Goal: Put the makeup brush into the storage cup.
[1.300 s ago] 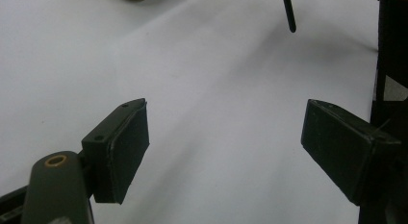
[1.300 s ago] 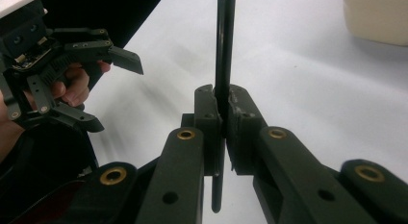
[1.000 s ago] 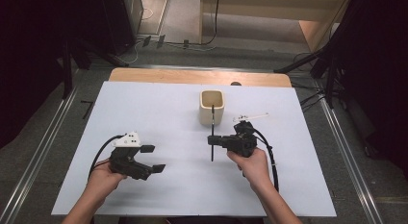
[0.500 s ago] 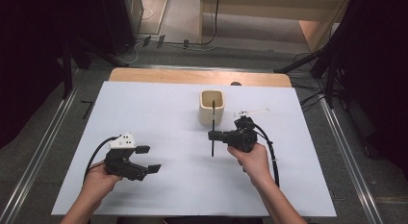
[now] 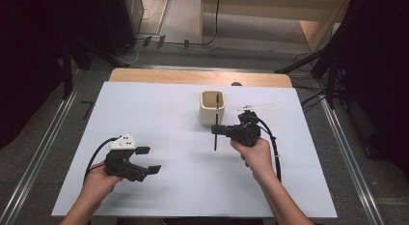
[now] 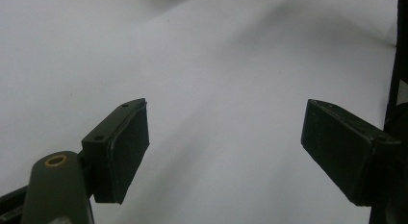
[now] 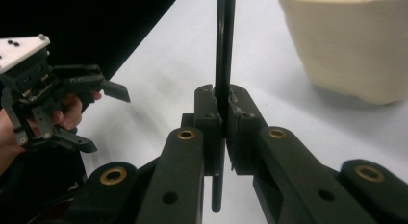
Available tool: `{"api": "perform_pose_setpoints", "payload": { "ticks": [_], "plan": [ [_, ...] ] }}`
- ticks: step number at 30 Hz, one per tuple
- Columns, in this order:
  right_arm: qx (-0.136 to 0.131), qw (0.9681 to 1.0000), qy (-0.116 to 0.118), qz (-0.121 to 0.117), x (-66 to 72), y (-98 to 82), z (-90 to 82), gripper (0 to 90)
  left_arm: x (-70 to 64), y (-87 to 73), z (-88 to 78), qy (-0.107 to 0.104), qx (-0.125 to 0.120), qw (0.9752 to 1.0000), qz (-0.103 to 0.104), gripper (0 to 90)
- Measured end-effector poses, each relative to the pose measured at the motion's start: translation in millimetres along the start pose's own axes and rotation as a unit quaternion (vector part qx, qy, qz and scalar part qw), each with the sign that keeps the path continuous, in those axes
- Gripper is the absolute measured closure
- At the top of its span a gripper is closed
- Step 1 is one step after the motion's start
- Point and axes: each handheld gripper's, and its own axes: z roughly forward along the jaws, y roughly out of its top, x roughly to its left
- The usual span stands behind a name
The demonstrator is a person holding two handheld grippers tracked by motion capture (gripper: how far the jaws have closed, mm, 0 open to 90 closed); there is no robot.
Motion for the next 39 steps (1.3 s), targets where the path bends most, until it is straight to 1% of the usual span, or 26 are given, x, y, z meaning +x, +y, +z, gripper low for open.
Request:
{"api": "perform_pose_setpoints", "payload": {
  "ticks": [1,6,13,15,16,17,19,20,25,28,30,34,39],
  "plan": [
    [0.0,1.0,-0.003,0.0,-0.5,1.7,-1.3,85.7,0.1,0.0,-0.1,0.001,0.001,1.0,0.0,17.2],
    [-0.003,1.0,-0.004,-0.002,-1.7,8.3,-4.9,85.8,0.4,-0.1,-0.4,0.0,0.0,1.0,0.0,17.2],
    [-0.011,0.9999,-0.002,0.008,-5.9,15.6,-8.9,85.8,0.7,-0.5,0.0,0.0,0.004,1.0,-0.001,17.3],
    [-0.014,0.9999,-0.003,0.004,-6.1,18.5,-9.6,85.8,1.0,-0.5,-0.5,0.001,0.005,1.0,-0.003,17.3],
    [-0.014,0.9999,-0.004,0.006,-6.0,20.5,-10.2,85.8,1.2,-0.5,-0.7,0.001,0.005,1.0,-0.004,17.2],
    [-0.016,0.9999,-0.005,0.003,-6.3,22.1,-10.4,85.8,1.6,-1.0,-0.3,-0.001,0.0,1.0,-0.005,17.2],
    [-0.016,0.9998,-0.005,0.005,-7.1,25.1,-10.2,85.8,2.6,-1.0,-1.6,0.0,0.004,1.0,-0.008,17.2],
    [-0.016,0.9998,-0.006,0.004,-7.4,27.4,-9.6,85.8,3.2,-1.3,-1.6,-0.001,0.0,1.0,-0.009,17.2],
    [-0.015,0.9998,-0.01,0.001,-6.6,36.9,-7.4,85.7,6.1,-1.8,-3.2,-0.001,-0.003,1.0,-0.009,17.3],
    [-0.013,0.9998,-0.013,-0.004,-4.9,42.9,-6.6,85.8,6.1,-2.1,-2.7,-0.001,-0.002,1.0,-0.009,17.2],
    [-0.016,0.9997,-0.017,-0.008,-5.0,47.0,-5.8,85.8,5.9,-2.1,-2.4,-0.001,-0.002,1.0,-0.009,17.2],
    [-0.012,0.9997,-0.019,-0.005,-6.2,53.0,-4.8,85.8,5.6,-2.2,-1.9,-0.001,0.001,1.0,-0.007,17.2],
    [-0.012,0.9995,-0.03,-0.007,-7.8,61.9,-4.8,85.8,4.9,-2.1,-1.3,-0.002,0.001,1.0,-0.007,17.2]
  ]
}}
